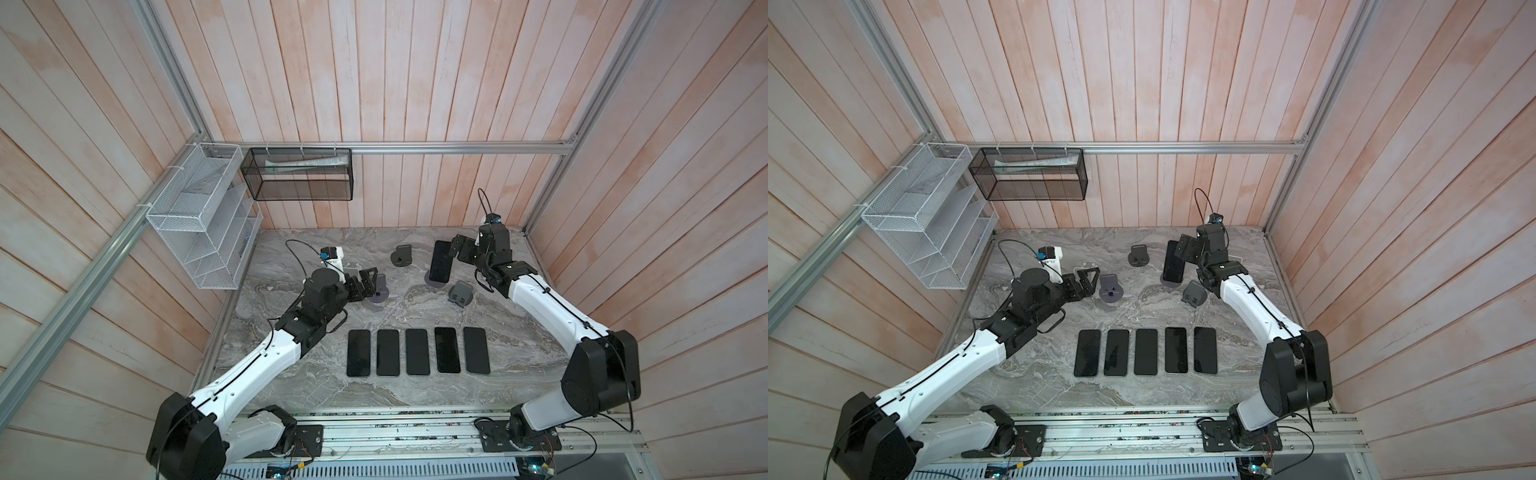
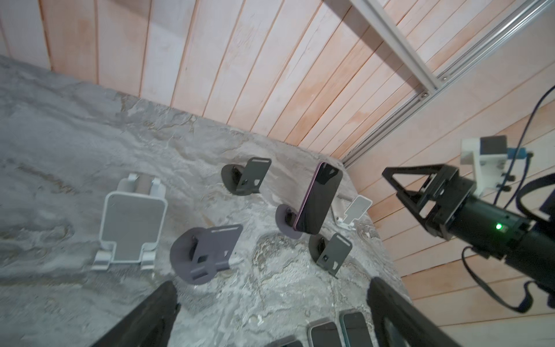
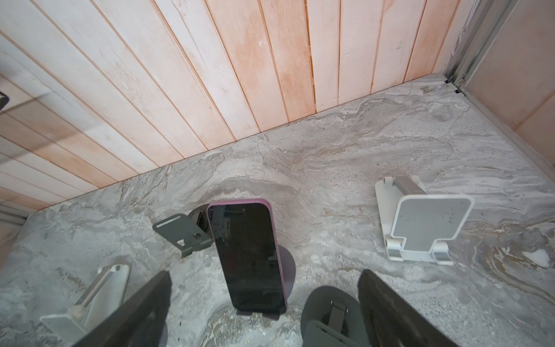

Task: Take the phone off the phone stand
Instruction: 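Withdraw the left gripper while the right gripper reaches the pink-edged phone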

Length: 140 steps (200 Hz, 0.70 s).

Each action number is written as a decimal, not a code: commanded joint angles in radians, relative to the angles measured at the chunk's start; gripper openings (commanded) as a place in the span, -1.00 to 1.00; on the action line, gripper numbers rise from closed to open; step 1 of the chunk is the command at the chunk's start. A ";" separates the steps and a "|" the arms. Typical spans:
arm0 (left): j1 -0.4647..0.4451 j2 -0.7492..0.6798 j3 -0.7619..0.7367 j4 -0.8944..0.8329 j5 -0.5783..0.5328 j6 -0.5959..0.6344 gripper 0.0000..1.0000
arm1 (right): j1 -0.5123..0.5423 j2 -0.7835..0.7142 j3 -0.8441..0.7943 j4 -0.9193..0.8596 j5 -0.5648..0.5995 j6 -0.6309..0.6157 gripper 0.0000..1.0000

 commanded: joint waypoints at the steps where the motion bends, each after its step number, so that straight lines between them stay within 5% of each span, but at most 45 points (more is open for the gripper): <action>1: 0.024 -0.084 -0.055 0.042 0.062 -0.053 1.00 | 0.011 0.055 0.078 -0.093 0.056 -0.007 0.95; 47: 0.041 -0.213 -0.218 0.102 0.049 -0.114 1.00 | 0.012 0.146 0.192 -0.132 0.018 -0.011 0.96; 91: 0.049 -0.234 -0.226 0.096 0.096 -0.114 1.00 | 0.034 0.273 0.316 -0.219 -0.006 -0.055 0.95; 140: 0.069 -0.291 -0.204 0.028 0.098 -0.065 1.00 | 0.074 0.332 0.372 -0.217 0.093 -0.088 0.96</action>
